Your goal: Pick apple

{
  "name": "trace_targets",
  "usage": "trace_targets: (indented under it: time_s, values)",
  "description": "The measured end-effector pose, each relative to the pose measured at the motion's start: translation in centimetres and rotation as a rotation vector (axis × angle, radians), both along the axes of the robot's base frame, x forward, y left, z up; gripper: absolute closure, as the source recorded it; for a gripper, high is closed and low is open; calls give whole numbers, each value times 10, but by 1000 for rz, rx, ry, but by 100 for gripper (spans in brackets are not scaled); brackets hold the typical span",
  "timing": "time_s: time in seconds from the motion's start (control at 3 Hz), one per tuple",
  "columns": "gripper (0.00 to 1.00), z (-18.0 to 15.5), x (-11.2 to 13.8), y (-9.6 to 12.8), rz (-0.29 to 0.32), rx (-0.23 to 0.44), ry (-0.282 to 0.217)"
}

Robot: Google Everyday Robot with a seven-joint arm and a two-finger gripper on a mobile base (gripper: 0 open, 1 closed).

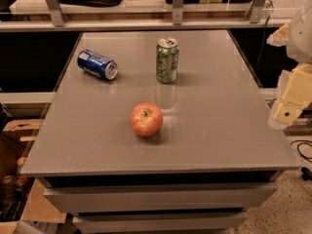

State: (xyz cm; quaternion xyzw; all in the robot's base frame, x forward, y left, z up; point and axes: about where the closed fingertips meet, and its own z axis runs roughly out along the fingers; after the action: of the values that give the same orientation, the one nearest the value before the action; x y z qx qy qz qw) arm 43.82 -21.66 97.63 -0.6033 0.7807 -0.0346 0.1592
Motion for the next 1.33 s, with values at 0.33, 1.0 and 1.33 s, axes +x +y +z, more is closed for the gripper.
trace_targets:
  time_s: [0.33, 1.0, 1.33]
  values:
    - [0, 0, 0, 0, 0, 0, 0]
    - [0, -5, 18, 36, -58, 12, 46]
    - [0, -15, 30, 66, -134, 34, 100]
